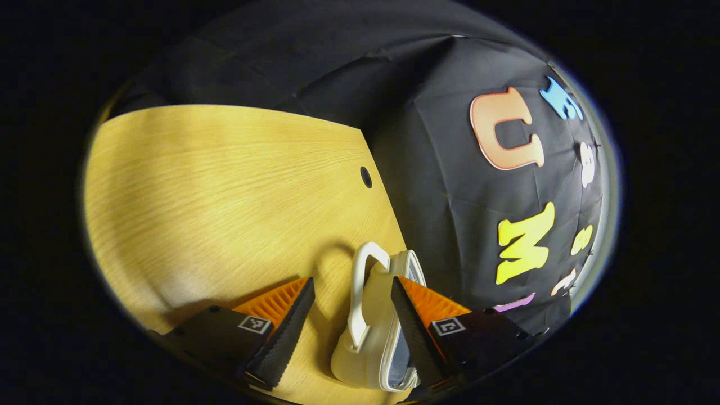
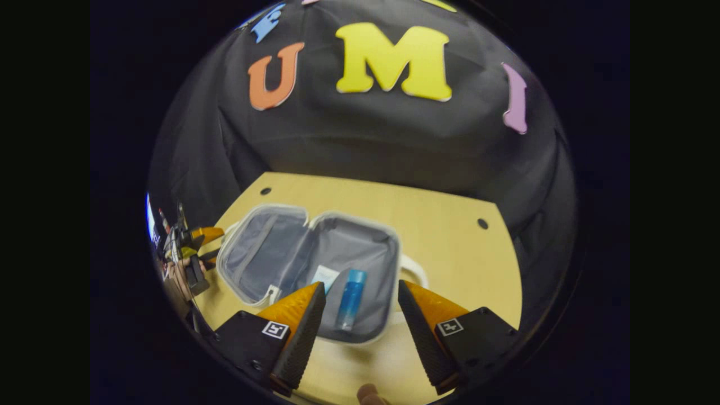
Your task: First open the suitcase, pack the skin care products into it, and then close the suitcase.
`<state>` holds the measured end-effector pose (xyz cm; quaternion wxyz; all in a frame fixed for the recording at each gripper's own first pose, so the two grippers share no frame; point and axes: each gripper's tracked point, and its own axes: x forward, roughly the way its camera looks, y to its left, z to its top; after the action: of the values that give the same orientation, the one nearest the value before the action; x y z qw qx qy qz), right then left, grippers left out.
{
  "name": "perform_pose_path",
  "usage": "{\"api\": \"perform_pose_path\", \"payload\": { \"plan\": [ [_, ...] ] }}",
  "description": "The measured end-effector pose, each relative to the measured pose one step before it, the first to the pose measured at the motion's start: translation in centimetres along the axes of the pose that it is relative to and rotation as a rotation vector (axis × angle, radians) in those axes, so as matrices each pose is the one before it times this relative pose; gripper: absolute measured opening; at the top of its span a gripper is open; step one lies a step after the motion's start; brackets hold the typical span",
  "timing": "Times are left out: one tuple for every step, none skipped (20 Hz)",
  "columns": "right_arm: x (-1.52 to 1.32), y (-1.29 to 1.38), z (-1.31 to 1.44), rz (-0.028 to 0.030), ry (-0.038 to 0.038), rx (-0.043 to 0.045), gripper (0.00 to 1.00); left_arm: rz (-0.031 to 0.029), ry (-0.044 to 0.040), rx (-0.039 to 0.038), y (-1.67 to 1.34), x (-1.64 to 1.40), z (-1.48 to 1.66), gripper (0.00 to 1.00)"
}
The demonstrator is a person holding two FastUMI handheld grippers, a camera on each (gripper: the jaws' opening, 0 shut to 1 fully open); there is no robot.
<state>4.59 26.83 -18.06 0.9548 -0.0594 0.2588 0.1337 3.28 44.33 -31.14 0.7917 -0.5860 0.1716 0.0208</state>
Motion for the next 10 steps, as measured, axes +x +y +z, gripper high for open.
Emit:
{"api": "perform_pose_path", "payload": {
  "plan": [
    [-1.752, -1.662, 1.429, -0.03817, -0.06283, 0.01083, 0.77, -0.00655, 0.00963, -0.01288, 0.239, 0.125, -0.235, 0.74],
    [-1.78, -1.67, 1.484, -0.03624, -0.062, 0.00785, 0.73, 0.0013, 0.01792, -0.00855, 0.157, 0.223, -0.45, 0.74],
    [-1.783, -1.701, 1.435, -0.04422, -0.05415, -0.00272, 0.77, 0.00795, 0.01434, 0.00334, 0.299, 0.106, -0.369, 0.8],
    [-1.611, -1.958, 1.168, -0.04438, -0.04716, -0.01319, 0.77, 0.00428, 0.01143, 0.00565, 0.38, 0.012, -0.216, 0.58],
    [-1.364, -1.532, 0.994, -0.02649, -0.03751, -0.01085, 0.73, -0.01333, 0.01159, -0.00825, -0.278, -0.013, -0.252, 0.53],
    [-1.2, -1.015, 0.582, -0.02362, -0.0339, -0.00763, 0.73, 0.00122, -0.003, -0.00985, -0.265, 0.11, -0.01, 0.52],
    [-1.048, -1.236, 0.611, -0.02712, -0.02784, -0.00892, 0.77, -0.00313, -0.00805, -0.00746, -0.435, -0.163, 0.166, 0.17],
    [-0.761, -0.955, 0.296, -0.02007, -0.02402, -0.00532, 0.77, 0.00335, -0.00064, 0.01061, -0.221, 0.289, -0.045, 0.12],
    [-0.718, -0.844, 0.261, -0.02069, -0.0172, -0.00377, 0.77, 0.01179, 0.00549, 0.03235, -0.184, -0.008, -0.188, 0.11],
    [-0.615, -0.754, 0.153, -0.01486, -0.01647, 0.00271, 0.77, 0.013, 0.00842, 0.03479, -0.171, -0.286, -0.077, 0.08]
  ]
}}
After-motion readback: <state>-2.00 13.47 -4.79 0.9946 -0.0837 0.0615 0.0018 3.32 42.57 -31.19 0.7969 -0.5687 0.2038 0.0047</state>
